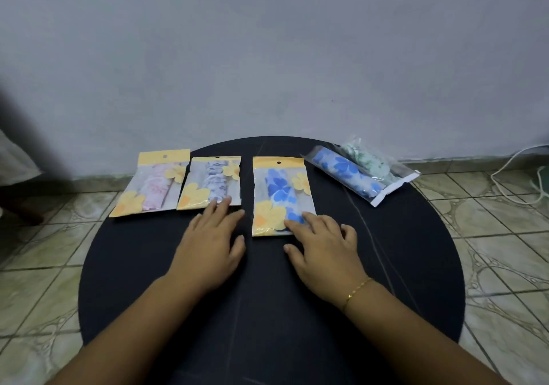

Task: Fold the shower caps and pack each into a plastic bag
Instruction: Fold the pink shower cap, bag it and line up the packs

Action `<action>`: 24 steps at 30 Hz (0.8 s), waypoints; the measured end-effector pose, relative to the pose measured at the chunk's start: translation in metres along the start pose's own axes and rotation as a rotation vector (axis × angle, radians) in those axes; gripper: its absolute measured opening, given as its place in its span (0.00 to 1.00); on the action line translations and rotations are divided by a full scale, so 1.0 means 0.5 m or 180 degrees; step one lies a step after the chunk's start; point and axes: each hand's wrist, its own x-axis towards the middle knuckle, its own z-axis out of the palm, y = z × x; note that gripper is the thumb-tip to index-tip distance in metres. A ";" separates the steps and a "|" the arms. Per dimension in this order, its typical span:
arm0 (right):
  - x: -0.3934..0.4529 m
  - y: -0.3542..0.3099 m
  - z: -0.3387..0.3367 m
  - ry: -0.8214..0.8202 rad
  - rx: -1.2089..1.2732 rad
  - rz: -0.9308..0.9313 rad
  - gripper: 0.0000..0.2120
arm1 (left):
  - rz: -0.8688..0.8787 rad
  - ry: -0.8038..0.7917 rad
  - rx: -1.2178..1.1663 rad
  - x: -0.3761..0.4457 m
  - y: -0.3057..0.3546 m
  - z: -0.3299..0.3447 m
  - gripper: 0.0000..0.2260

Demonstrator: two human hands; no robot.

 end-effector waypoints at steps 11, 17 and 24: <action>0.091 -0.014 0.016 -0.0155 -0.0128 -0.0064 0.25 | -0.0556 -0.0053 0.0174 0.039 -0.030 0.005 0.25; 0.126 -0.014 0.020 -0.0123 -0.0208 -0.0166 0.27 | -0.0609 0.0077 0.0121 0.047 -0.020 0.014 0.26; 0.131 0.014 0.007 0.0495 -0.0126 0.0321 0.26 | -0.0252 0.0304 0.0252 0.056 0.030 0.033 0.32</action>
